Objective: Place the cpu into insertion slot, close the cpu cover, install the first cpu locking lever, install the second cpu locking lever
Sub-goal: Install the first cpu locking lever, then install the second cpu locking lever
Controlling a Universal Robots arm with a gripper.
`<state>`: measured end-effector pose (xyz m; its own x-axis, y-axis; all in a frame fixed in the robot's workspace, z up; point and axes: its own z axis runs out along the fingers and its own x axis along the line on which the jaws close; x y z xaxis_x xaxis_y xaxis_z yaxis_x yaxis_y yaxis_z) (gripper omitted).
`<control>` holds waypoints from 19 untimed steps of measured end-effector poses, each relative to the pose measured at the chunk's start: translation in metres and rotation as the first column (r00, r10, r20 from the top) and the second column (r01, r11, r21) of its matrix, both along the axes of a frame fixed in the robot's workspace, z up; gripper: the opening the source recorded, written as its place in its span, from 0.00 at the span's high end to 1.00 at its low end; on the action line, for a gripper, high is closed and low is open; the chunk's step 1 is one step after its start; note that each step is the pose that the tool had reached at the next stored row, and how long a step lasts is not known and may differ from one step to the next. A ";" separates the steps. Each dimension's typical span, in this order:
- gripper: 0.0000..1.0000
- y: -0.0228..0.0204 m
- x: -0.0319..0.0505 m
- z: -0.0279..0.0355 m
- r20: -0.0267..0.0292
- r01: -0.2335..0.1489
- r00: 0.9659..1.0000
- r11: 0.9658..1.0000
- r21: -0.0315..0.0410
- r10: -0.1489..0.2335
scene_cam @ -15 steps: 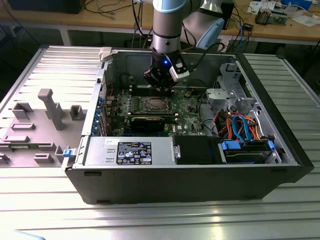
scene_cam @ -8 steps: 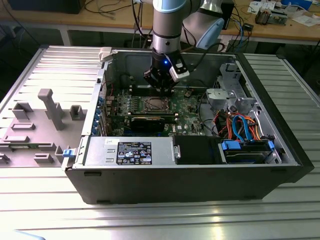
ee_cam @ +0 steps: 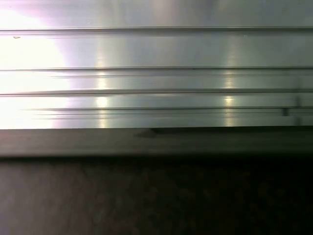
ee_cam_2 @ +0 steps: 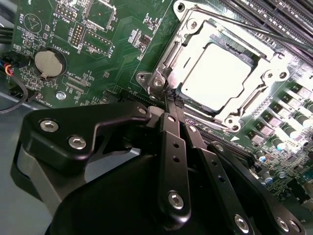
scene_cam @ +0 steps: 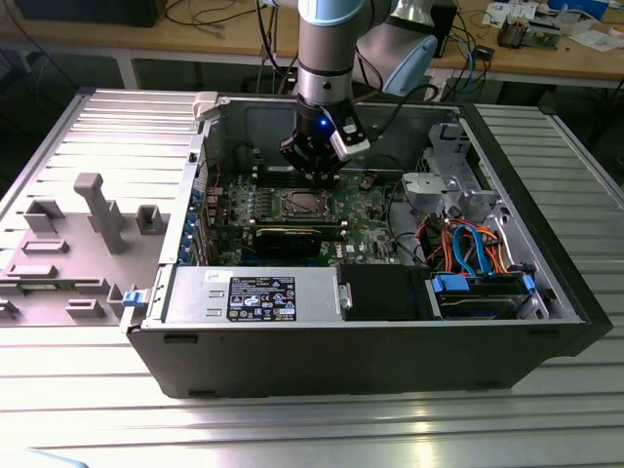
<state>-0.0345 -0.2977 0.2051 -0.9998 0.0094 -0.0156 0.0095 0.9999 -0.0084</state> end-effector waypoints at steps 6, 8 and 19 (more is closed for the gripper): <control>0.89 -0.0001 0.0000 0.0000 0.000 0.000 1.000 1.000 0.000 0.000; 0.89 -0.0004 0.0000 0.0000 0.000 0.000 1.000 1.000 0.000 0.000; 0.89 -0.0099 0.0000 0.0012 0.000 0.000 1.000 1.000 -0.001 0.000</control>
